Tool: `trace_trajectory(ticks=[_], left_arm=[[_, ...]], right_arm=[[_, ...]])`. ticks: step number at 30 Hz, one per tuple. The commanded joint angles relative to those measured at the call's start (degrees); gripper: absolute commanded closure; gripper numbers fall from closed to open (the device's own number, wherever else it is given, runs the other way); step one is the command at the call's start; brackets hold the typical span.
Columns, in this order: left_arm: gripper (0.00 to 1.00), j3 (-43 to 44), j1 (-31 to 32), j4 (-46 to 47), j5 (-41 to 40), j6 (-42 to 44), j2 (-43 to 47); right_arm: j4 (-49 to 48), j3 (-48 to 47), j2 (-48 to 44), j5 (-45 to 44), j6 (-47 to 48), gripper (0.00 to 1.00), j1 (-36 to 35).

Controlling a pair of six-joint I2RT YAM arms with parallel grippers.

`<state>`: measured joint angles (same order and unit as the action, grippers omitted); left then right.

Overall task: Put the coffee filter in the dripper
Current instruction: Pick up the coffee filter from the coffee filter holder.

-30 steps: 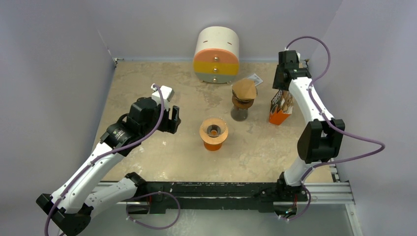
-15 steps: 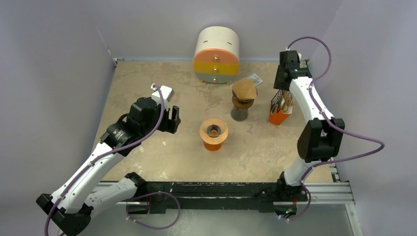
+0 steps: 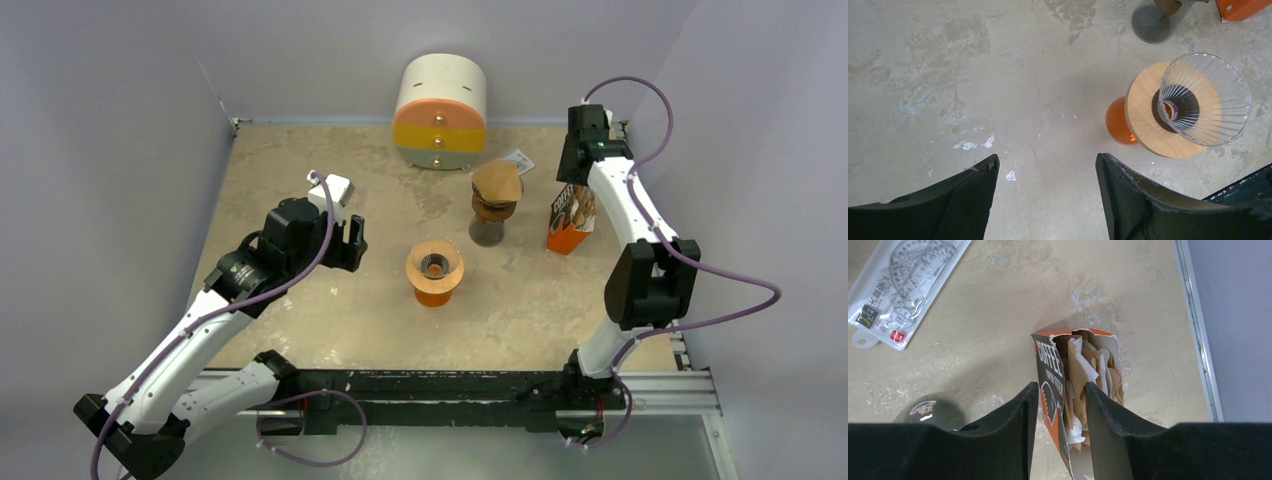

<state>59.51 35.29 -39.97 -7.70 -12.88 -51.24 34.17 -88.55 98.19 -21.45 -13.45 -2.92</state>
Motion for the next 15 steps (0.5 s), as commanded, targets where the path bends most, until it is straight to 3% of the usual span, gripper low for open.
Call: trace_trajectory(ticks=[1,9,15], left_arm=[[0.3,-0.1,0.1,1.91,-0.47,0.05,0.57],[0.3,-0.08,0.12,1.91,-0.42,-0.01,0.53],[0.3,-0.09,0.06,1.91,-0.38,-0.04,0.57]], right_arm=[[-1.04,0.76,0.2,-0.08,-0.61,0.58,0.37],[-1.05,1.45,0.51,-0.52,-0.65,0.62,0.41],[-1.09,1.45,0.34,-0.43,-0.52,0.75,0.46]])
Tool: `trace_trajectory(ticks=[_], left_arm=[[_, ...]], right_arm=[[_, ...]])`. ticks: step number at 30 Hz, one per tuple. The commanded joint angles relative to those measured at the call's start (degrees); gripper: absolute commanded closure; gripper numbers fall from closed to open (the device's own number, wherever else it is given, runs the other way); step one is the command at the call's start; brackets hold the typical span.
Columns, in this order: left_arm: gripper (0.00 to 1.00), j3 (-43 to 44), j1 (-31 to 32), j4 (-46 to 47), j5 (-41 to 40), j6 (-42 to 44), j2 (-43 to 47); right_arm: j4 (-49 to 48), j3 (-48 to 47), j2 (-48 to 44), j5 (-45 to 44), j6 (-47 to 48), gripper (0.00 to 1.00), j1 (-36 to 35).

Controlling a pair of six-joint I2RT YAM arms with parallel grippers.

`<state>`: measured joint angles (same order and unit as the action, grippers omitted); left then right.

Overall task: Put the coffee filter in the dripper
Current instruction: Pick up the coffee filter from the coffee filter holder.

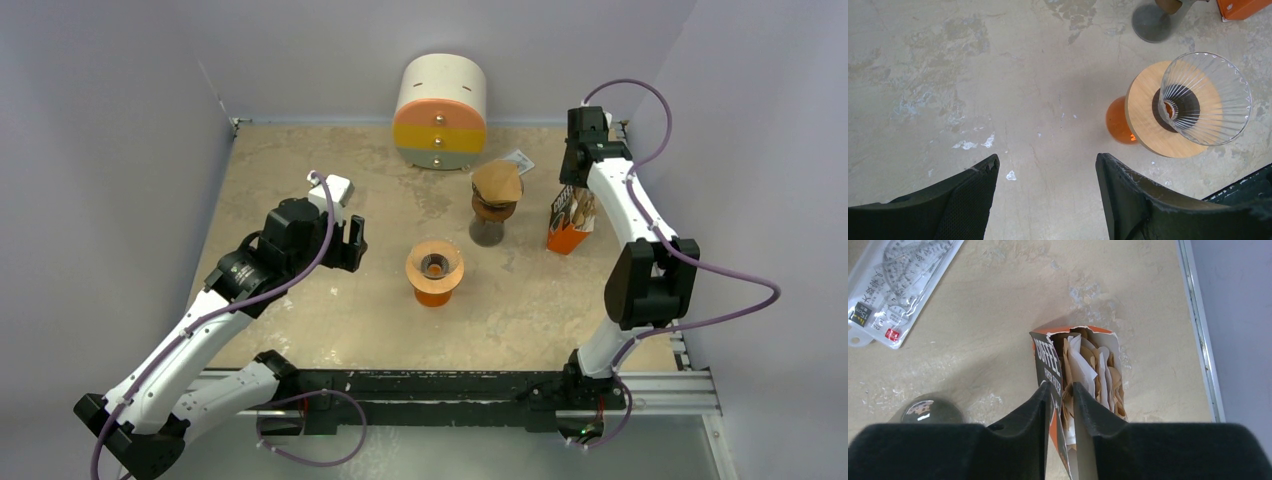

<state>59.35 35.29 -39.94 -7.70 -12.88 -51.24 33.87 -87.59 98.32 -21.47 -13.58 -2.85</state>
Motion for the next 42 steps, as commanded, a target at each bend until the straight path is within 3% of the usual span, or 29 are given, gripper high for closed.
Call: trace_trajectory(ticks=[1,6,13,19,42], left_arm=[[0.3,0.06,0.05,1.89,-0.38,-0.04,0.61],[0.3,0.06,0.11,1.89,-0.38,-0.04,0.71],[0.3,0.0,0.06,1.89,-0.3,-0.11,0.96],[0.3,0.04,0.05,1.89,-0.29,-0.12,0.9],[0.3,0.06,0.1,1.91,0.13,-0.3,1.06]], right_arm=[[-0.74,0.49,0.2,-0.29,-0.39,0.77,0.39],[-0.56,0.58,0.53,-0.15,-0.22,0.85,0.39],[-0.56,1.66,0.82,-1.11,-0.21,0.88,0.39],[-0.4,1.9,0.26,-1.12,-0.16,1.0,0.39],[-0.55,-1.1,-8.15,-1.6,0.92,1.0,0.4]])
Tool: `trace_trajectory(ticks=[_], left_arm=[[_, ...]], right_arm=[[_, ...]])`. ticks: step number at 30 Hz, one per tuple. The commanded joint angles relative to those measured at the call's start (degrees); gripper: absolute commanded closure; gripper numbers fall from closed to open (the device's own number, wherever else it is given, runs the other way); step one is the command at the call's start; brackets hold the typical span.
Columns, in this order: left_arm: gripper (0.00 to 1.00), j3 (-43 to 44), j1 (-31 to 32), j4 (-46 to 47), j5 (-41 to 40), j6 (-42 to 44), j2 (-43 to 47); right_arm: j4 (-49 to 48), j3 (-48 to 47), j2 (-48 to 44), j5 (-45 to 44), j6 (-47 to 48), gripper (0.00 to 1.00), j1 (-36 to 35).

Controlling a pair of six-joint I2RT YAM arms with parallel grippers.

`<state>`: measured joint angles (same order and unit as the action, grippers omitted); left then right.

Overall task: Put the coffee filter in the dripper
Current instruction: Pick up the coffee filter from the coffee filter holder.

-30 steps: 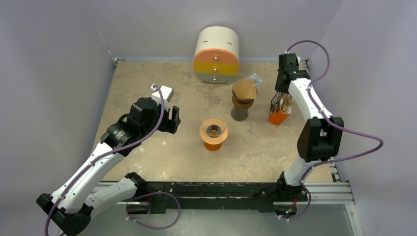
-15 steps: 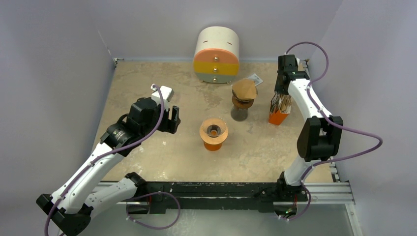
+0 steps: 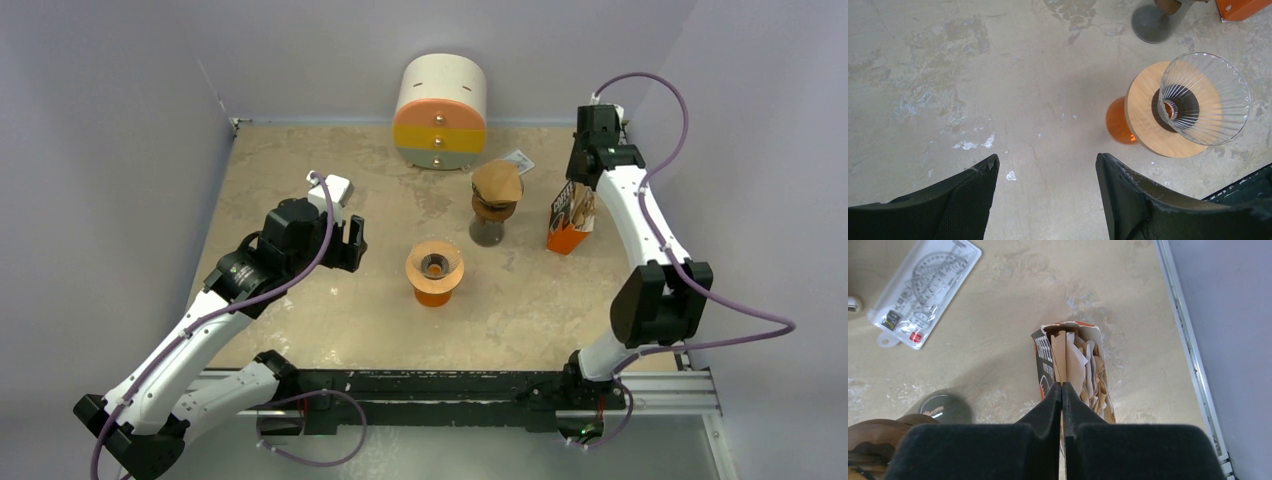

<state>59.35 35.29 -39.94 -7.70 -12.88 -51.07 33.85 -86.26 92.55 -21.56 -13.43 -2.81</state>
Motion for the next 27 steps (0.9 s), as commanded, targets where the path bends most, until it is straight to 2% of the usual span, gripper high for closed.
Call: trace_trajectory(ticks=[1,6,12,23,27], left_arm=[[0.3,0.06,0.12,1.89,0.14,-0.32,0.92],[0.3,0.07,0.08,1.8,-0.56,-0.58,0.91],[0.25,-0.19,0.08,1.95,-1.59,-2.26,1.06],[0.26,-0.02,0.05,2.14,-0.64,-2.77,0.1],[0.26,0.27,0.12,2.59,1.19,-3.88,0.18]], right_arm=[[-0.49,-2.53,-2.64,-1.52,0.84,1.0,0.35],[-0.95,-2.83,-4.5,-0.61,1.02,1.0,0.35],[-1.85,-2.77,-8.86,3.12,0.97,1.0,0.28],[0.73,-4.28,-18.15,13.69,-1.65,1.0,0.09],[1.09,-4.94,-21.54,22.01,-2.89,1.0,-0.03]])
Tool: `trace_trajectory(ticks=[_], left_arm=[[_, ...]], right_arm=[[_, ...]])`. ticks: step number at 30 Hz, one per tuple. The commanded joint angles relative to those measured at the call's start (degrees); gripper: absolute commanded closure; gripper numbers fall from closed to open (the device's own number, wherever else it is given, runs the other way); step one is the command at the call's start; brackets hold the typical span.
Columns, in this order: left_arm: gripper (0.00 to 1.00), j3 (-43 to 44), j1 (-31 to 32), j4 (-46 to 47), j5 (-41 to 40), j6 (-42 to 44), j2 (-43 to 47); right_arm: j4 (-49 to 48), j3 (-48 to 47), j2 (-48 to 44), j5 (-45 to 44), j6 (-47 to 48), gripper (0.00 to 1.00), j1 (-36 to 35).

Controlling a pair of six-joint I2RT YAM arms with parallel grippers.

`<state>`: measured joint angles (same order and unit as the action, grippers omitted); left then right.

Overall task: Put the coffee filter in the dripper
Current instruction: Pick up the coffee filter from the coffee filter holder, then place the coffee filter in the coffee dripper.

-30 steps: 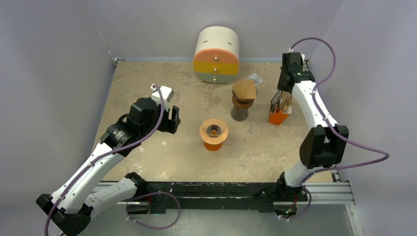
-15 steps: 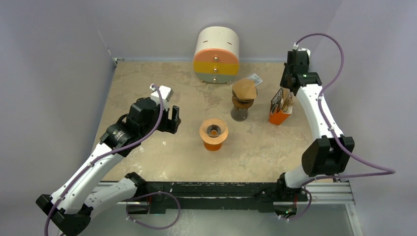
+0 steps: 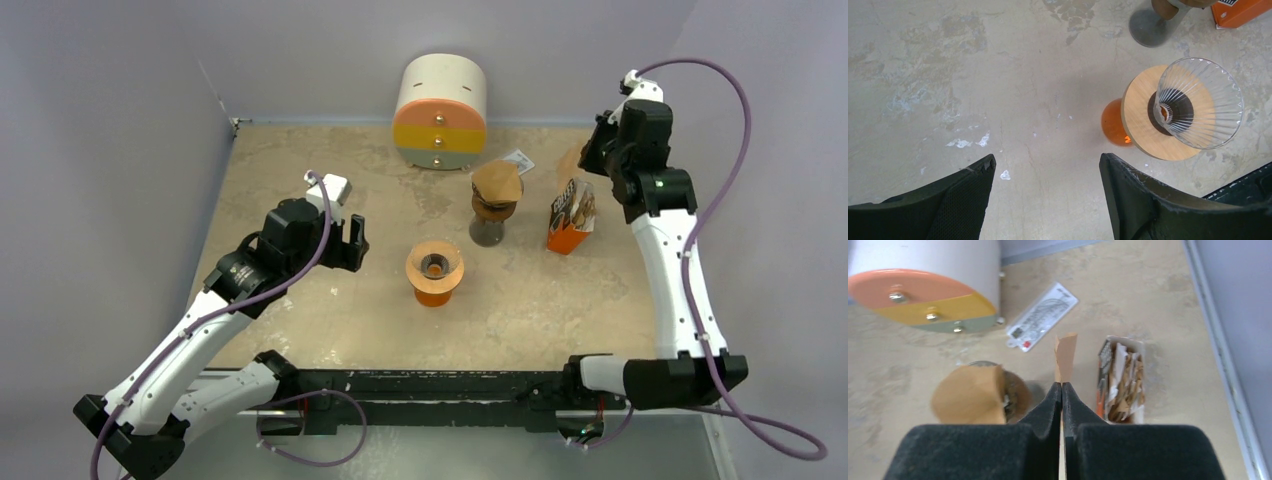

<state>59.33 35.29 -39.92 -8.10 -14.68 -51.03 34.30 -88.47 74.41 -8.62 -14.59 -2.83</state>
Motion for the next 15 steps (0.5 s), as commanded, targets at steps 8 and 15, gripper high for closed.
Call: trace_trajectory(ticks=[8,15], left_arm=[[0.26,1.57,0.12,4.49,10.65,-4.48,2.25],[0.25,2.5,0.07,9.87,23.3,-10.29,4.33]], right_arm=[[-7.16,-2.08,-10.75,35.64,-7.45,1.0,-0.16],[-26.6,4.11,-14.33,56.31,-19.35,1.0,-1.0]])
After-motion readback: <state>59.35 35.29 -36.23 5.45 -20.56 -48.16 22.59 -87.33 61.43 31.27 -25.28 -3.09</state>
